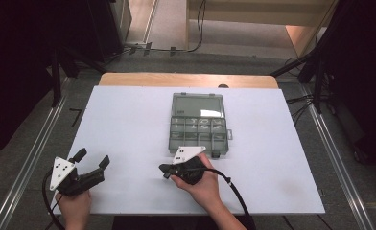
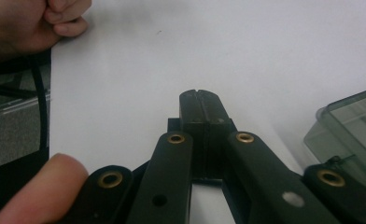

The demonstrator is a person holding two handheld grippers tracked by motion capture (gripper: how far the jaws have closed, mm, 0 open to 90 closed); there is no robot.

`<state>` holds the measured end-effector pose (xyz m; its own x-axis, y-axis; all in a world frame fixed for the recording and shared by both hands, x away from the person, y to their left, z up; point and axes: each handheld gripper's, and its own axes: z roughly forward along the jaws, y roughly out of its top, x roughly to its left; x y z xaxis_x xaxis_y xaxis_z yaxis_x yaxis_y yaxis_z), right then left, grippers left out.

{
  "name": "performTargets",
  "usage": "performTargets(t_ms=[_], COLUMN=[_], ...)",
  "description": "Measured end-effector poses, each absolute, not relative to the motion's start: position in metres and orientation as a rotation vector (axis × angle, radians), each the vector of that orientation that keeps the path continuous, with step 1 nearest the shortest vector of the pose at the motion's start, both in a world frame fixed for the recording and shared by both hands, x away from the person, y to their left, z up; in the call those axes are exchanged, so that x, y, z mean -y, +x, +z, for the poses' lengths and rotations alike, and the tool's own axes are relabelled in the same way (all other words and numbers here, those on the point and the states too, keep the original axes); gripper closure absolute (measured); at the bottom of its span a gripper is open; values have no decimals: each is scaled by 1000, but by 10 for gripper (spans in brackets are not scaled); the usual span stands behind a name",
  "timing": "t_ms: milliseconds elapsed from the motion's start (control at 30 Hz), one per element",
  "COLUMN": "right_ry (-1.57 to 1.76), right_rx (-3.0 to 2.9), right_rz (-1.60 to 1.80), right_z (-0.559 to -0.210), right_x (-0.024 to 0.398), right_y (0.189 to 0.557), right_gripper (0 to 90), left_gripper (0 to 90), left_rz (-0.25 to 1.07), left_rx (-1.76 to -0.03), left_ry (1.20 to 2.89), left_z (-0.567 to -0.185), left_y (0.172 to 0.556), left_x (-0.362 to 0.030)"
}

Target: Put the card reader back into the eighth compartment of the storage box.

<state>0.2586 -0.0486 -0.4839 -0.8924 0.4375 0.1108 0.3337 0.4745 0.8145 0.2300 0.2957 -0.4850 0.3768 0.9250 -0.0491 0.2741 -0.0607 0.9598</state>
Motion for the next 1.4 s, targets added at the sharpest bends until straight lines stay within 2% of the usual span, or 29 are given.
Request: performTargets(t_ms=[867, 1400], right_ry=[766, 780], right_rx=[-2672, -2687], right_rz=[1224, 1193], right_z=[-511, -513], right_x=[32, 48], right_y=[261, 253], right_gripper=[877, 877], left_gripper=[141, 142], left_rz=[771, 774], left_rx=[-1098, -1099], left_ry=[1578, 1583], left_z=[-485, -485], left_y=[230, 229], left_x=[-295, -295])
